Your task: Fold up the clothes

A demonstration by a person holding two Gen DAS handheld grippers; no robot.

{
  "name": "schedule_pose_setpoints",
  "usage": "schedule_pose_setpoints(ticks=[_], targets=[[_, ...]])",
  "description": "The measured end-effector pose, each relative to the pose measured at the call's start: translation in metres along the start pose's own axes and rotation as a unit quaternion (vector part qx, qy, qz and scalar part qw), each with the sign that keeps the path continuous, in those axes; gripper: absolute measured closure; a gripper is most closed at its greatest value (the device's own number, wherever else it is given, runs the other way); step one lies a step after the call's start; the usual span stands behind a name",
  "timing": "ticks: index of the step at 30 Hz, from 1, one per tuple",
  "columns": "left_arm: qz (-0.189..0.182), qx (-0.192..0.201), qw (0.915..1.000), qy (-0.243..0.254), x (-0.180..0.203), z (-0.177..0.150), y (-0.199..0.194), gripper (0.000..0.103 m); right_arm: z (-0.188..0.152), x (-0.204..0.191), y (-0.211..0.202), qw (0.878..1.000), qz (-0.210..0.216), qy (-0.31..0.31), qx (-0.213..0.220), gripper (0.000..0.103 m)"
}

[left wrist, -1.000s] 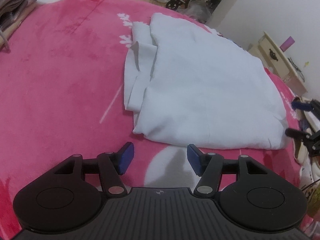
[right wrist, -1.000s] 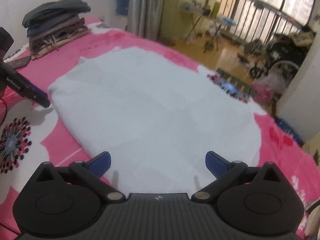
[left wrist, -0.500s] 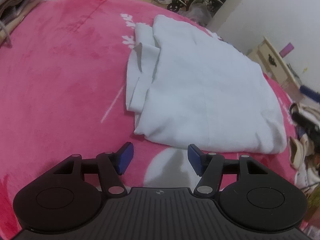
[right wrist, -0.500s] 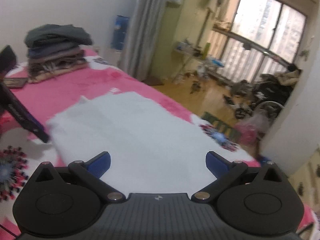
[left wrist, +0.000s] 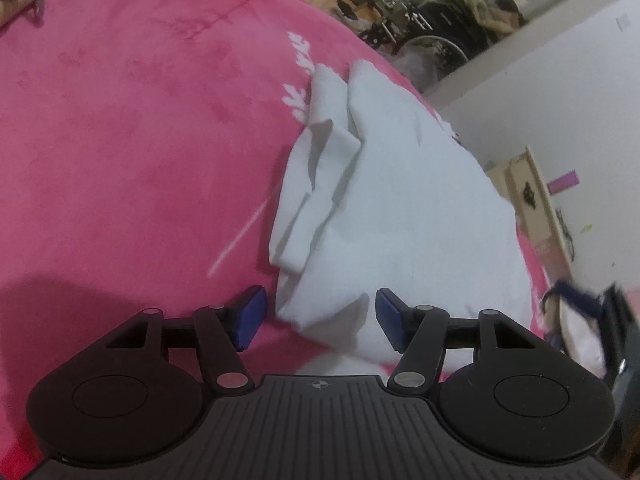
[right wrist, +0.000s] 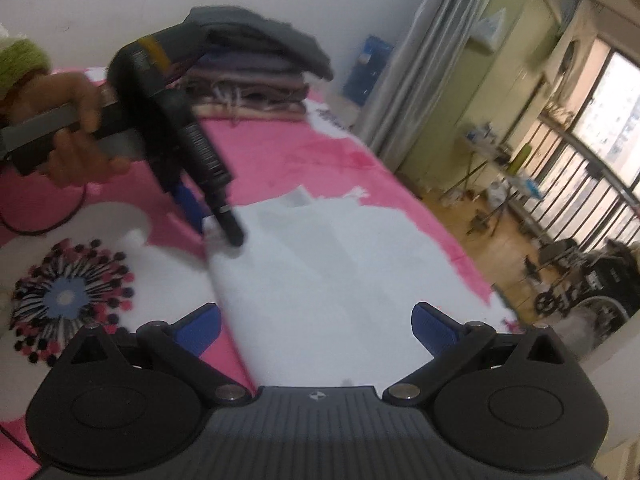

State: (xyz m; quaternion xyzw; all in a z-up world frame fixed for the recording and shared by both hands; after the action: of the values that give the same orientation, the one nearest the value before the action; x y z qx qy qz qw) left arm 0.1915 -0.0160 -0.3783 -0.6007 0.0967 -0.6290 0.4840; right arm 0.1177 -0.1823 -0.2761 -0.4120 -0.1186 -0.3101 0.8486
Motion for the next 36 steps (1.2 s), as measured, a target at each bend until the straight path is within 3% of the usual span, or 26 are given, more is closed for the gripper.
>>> schedule_pose_setpoints(ticks=[5,10,15,19,25,29,36], targets=[[-0.018,-0.008,0.9990,-0.040,-0.003,0.014,0.005,0.044,0.014,-0.025,0.022,1.000,0.015,-0.023,0.005,0.001],[-0.046,-0.017,0.9953,-0.084,-0.011,0.021,0.005,0.044,0.037,-0.048,0.072,1.000,0.022,-0.022,-0.005,0.006],[-0.109,-0.028,0.9804,-0.162,-0.025,0.027,0.005,0.044,0.046,-0.064,0.113,1.000,-0.003,-0.012,-0.022,0.010],[-0.136,-0.028,0.9727,-0.185,-0.027,0.031,0.002,0.044,0.046,-0.058,0.127,0.998,-0.035,0.028,-0.035,0.015],[-0.087,-0.035,0.9836,-0.154,-0.022,0.047,-0.002,0.043,0.044,-0.053,0.121,0.996,-0.057,0.056,-0.048,0.036],[-0.057,-0.025,0.9931,-0.100,0.002,0.074,0.006,0.042,0.046,-0.054,0.118,0.995,-0.061,0.058,-0.057,0.040],[-0.011,-0.014,0.9990,-0.040,0.017,0.105,0.040,0.038,0.045,-0.047,0.118,0.992,-0.047,0.094,-0.065,0.044]])
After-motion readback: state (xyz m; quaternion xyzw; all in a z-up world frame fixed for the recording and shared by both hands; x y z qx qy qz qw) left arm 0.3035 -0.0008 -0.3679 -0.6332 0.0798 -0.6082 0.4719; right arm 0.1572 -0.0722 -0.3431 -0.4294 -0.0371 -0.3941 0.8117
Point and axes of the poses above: each gripper's, at about its wrist camera, not at the fingertips, and y roughly the way its jaws point, x to its right, z to its top, the point moved 8 cm from there along y, roughly the way its jaws point, and after that the axes turned 8 degrees about -y, right-handed, at the moved point
